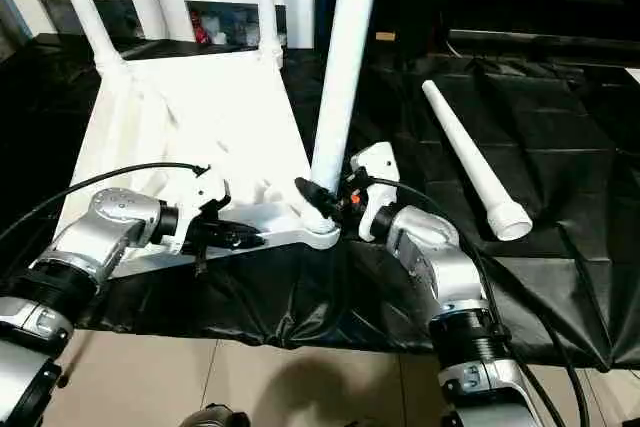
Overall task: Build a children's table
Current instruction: Insert table leg to table base
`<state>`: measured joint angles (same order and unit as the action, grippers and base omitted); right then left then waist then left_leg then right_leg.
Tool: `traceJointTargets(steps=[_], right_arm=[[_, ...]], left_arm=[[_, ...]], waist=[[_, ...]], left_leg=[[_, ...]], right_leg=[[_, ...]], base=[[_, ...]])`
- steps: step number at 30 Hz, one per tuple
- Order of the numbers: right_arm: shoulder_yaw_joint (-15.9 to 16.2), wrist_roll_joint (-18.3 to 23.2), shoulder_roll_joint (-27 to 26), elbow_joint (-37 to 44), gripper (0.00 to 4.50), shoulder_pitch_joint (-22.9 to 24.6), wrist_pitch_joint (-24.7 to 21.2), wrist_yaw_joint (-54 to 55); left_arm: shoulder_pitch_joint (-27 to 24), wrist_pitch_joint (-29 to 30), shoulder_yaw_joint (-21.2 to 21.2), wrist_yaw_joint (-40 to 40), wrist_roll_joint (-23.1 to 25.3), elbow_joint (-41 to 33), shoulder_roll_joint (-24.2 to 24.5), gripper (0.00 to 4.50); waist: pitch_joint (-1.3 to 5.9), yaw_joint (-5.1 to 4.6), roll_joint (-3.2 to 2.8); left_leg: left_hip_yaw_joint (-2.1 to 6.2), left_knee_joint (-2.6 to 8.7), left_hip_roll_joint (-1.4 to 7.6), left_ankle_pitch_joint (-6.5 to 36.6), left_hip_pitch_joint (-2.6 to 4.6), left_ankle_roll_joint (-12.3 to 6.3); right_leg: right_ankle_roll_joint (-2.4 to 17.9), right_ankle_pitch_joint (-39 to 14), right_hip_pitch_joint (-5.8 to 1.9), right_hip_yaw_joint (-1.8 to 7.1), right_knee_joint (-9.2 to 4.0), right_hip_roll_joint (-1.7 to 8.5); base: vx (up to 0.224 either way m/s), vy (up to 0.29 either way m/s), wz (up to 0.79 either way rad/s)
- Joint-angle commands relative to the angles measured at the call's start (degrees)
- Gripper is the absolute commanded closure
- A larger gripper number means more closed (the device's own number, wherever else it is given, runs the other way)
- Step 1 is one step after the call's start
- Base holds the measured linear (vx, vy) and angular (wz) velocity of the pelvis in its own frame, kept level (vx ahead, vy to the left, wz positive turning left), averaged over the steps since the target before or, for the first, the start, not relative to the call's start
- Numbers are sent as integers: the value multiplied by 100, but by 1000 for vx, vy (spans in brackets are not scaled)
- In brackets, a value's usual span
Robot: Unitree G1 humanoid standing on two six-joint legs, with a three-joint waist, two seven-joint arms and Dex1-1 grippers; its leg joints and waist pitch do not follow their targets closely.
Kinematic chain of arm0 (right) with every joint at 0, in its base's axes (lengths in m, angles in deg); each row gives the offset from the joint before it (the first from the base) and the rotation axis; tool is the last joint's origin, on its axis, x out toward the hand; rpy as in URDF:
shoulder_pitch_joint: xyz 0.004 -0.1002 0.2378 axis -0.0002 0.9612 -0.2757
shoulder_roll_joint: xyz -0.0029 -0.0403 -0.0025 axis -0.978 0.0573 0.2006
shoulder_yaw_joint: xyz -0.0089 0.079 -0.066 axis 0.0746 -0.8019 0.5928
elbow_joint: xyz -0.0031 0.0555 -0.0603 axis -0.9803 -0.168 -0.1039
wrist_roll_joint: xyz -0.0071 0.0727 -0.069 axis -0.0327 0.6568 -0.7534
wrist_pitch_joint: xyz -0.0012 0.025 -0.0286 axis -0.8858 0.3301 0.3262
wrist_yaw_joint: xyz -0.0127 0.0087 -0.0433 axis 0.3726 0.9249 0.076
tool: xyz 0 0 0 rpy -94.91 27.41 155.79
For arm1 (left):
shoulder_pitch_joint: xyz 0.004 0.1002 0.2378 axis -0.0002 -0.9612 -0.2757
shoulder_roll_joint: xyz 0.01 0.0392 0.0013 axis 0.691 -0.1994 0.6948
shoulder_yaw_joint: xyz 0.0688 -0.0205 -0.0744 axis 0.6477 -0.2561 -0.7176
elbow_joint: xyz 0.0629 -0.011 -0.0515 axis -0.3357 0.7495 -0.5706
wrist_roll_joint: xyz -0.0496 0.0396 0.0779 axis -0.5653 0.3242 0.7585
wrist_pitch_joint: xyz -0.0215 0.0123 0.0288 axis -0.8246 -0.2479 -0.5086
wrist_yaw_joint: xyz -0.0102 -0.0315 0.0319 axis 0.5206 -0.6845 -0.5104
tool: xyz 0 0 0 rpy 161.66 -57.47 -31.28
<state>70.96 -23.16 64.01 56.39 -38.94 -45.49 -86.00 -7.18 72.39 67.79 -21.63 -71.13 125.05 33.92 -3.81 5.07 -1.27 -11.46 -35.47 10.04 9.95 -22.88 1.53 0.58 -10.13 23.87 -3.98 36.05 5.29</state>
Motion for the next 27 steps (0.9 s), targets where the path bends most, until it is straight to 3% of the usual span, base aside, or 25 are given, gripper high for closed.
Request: traceJointTargets(steps=[1, 18, 22, 27], right_arm=[[52, -40, 20, -66, 262, -146, 21, -42], [145, -198, 191, -298, 262, -174, -169, -170], [36, -120, 116, -461, 262, -175, -36, -91], [-429, 263, -103, -749, 262, -48, 179, -64]], left_arm=[[97, 20, 11, -28, 49, 124, 38, 448], [-11, -171, -283, -163, -196, 174, -86, 450], [-21, -182, -323, -148, -196, 184, -115, 450], [1, -169, -362, -83, -174, 225, -159, 450]], waist=[[460, 18, 6], [454, 22, 11], [452, 20, 5], [451, 22, -11]], left_leg=[[181, 496, 321, 1442, 171, 72], [176, 496, 328, 1459, 176, 54], [179, 497, 327, 1505, 174, 70], [183, 503, 334, 1603, 178, 80]], right_leg=[[1351, -1121, -288, 285, -423, 403], [1339, -1242, -280, 288, -435, 409], [1346, -1267, -279, 288, -445, 413], [1374, -1289, -273, 292, -452, 423]], base=[[0, 0, 0], [0, 0, 0], [0, 0, 0], [0, 0, 0]])
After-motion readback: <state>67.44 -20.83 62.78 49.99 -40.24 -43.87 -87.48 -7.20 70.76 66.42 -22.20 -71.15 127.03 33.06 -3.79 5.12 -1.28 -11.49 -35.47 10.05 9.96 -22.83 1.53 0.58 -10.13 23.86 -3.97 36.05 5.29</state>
